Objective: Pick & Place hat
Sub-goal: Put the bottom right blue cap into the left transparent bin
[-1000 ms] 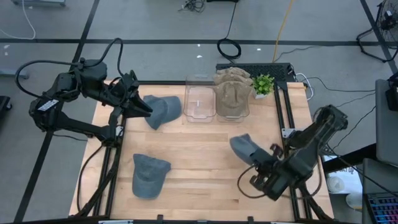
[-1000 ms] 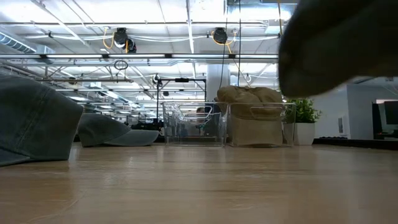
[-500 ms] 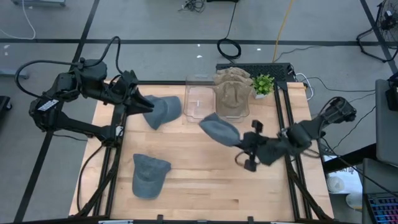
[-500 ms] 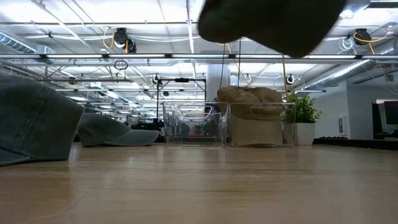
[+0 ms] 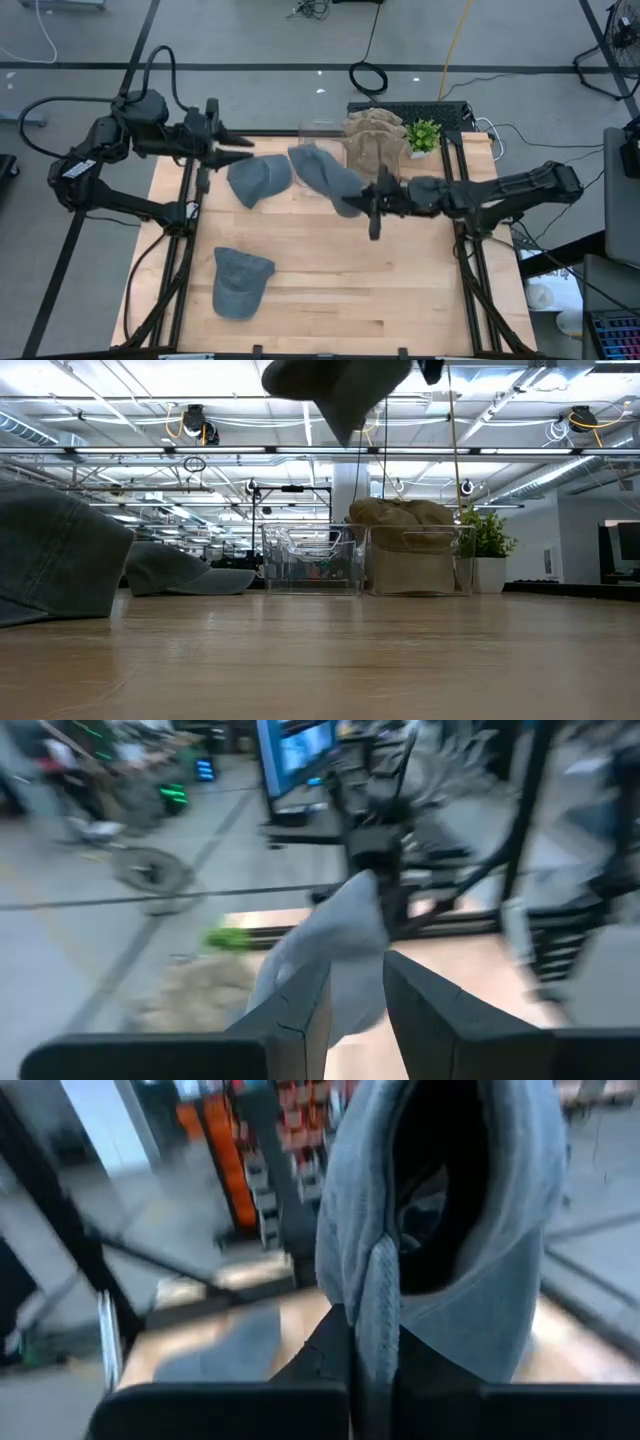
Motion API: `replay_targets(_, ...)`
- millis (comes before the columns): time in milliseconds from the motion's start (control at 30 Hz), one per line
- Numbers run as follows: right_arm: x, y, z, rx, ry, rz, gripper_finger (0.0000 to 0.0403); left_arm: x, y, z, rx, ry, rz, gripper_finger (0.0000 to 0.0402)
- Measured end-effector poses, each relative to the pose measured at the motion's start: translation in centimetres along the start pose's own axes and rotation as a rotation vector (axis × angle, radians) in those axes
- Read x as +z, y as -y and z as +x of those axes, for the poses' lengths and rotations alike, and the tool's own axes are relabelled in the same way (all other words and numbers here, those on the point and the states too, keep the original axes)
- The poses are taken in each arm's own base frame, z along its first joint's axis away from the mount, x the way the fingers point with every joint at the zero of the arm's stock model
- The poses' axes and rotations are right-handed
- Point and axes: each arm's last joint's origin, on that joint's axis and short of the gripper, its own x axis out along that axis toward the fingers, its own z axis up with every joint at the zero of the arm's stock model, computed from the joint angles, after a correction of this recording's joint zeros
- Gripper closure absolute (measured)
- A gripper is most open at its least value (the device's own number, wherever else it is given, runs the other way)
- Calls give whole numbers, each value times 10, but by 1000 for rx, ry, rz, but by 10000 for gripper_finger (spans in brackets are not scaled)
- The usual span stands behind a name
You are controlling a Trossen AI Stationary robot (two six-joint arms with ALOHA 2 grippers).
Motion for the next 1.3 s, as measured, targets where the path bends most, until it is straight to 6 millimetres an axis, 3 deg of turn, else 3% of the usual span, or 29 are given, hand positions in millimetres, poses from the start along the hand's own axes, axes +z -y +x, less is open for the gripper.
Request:
replay_targets(133,10,16,13,44,99,-2,403,-1,-9,8,103,-23,83,298)
replay_targets(333,21,38,23,119,178,-6,403,-5,-28,27,197,-79,45,297)
replay_targets(533,27,54,24,212,191,20,403,-2,-52,40,103,-32,-45,256)
replay_targets(867,27,55,24,318,155,17,403,1,-77,63,22,-54,-94,157)
replay_targets(1300,27,54,23,352,150,6,403,0,-78,93,-102,-160,-194,146)
